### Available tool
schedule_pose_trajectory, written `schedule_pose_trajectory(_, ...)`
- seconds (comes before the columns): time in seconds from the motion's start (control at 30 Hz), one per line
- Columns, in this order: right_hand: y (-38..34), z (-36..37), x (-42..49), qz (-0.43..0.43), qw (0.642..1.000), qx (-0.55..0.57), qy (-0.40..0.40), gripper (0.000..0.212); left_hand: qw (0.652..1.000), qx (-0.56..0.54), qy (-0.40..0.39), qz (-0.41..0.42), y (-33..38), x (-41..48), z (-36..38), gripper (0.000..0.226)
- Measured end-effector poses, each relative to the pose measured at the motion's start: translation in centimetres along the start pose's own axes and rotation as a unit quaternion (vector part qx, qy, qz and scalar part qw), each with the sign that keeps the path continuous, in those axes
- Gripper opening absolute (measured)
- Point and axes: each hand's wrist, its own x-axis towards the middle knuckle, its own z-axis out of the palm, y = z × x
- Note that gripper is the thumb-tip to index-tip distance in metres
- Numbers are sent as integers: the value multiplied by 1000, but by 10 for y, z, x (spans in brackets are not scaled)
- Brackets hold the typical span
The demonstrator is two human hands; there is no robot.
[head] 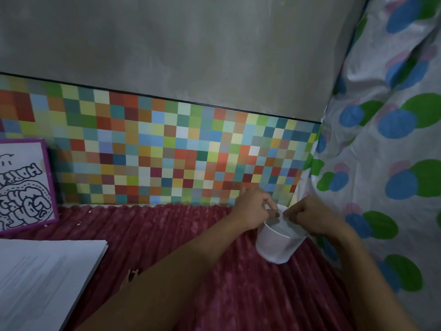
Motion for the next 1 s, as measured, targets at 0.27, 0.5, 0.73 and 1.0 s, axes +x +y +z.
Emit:
schedule_pose_trajectory(0.27, -3, 14, 7, 42, 992, 78, 95, 7, 997, 36, 37, 49, 5, -9, -4, 20)
schedule_pose_trajectory(0.5, -16, 29, 15, -36, 985, -43, 166, 40, 996, 24, 78, 37, -9, -29, -31, 28)
schedule_pose_trajectory(0.73, -119, 73, 15, -200, 944, 80, 252, 29, 988, 103, 106, -48, -85, -98, -155, 23)
schedule_pose_trajectory(1.0, -246, 218, 29, -264, 942, 207, -27, 19, 891, 275, 145, -331, -176, -194, -265, 22)
